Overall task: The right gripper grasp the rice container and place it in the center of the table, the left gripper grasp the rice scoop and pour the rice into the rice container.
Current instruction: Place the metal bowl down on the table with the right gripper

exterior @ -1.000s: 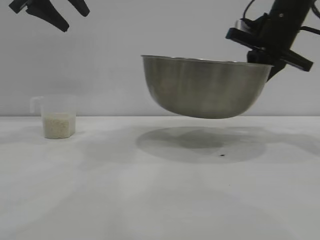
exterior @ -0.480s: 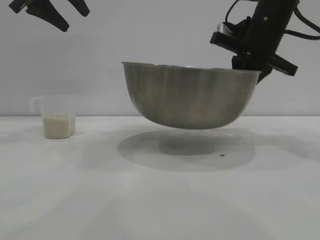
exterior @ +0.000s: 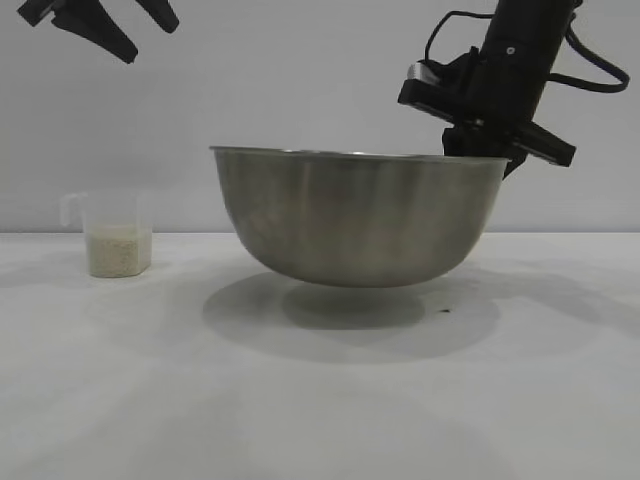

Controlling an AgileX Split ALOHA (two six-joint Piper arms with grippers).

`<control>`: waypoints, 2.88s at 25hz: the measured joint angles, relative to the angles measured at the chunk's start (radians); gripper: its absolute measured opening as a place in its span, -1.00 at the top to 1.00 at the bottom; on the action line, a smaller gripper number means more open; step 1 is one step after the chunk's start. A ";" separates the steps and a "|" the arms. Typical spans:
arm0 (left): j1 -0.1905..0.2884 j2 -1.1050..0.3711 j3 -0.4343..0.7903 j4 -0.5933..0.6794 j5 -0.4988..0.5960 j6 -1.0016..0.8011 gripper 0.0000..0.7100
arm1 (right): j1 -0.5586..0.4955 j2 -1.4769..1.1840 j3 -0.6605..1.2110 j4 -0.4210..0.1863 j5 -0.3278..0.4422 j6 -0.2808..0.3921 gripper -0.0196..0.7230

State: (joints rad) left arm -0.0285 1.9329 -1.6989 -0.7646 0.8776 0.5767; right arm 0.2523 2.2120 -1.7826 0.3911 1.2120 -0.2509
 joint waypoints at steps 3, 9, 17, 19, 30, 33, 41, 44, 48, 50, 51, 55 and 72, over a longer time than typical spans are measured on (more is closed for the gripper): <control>0.000 0.000 0.000 0.000 -0.004 0.000 -0.08 | 0.000 0.000 0.002 -0.012 -0.005 0.002 0.95; 0.000 0.000 0.000 0.000 -0.006 -0.002 -0.08 | 0.000 0.000 0.002 -0.024 -0.021 0.002 0.95; 0.000 0.000 0.000 0.000 -0.012 -0.002 -0.08 | 0.002 0.020 0.004 -0.018 -0.029 0.002 0.95; 0.000 0.000 0.000 0.000 -0.014 -0.002 -0.08 | 0.002 0.029 0.004 -0.008 -0.031 0.002 0.95; 0.000 0.000 0.000 0.000 -0.020 -0.002 -0.08 | 0.002 0.046 0.004 0.002 -0.057 0.002 0.95; 0.000 0.000 0.000 0.000 -0.022 -0.002 -0.08 | 0.002 0.048 0.004 0.002 -0.058 0.002 0.95; 0.000 0.000 0.000 0.000 -0.021 -0.004 -0.08 | 0.002 0.048 0.004 0.022 -0.058 0.002 0.76; 0.000 0.000 0.000 0.000 -0.021 -0.004 -0.08 | 0.002 0.048 0.004 0.027 -0.058 0.002 0.76; 0.000 0.000 0.000 0.000 -0.021 -0.004 -0.08 | 0.002 0.048 0.004 0.028 -0.052 0.002 0.45; 0.000 0.000 0.000 0.000 -0.021 -0.004 -0.08 | 0.002 0.048 0.004 0.028 -0.047 0.004 0.18; 0.000 0.000 0.000 0.000 -0.021 -0.004 -0.08 | 0.002 0.048 0.004 0.028 -0.045 0.003 0.03; 0.000 0.000 0.000 0.000 -0.021 -0.004 -0.08 | 0.002 0.048 0.004 0.028 -0.032 0.008 -0.30; 0.000 0.000 0.000 0.000 -0.021 -0.004 -0.08 | 0.002 -0.110 0.004 -0.048 -0.025 0.048 -0.37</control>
State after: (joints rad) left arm -0.0285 1.9329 -1.6989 -0.7646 0.8561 0.5730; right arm 0.2540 2.1024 -1.7782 0.3431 1.1870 -0.2032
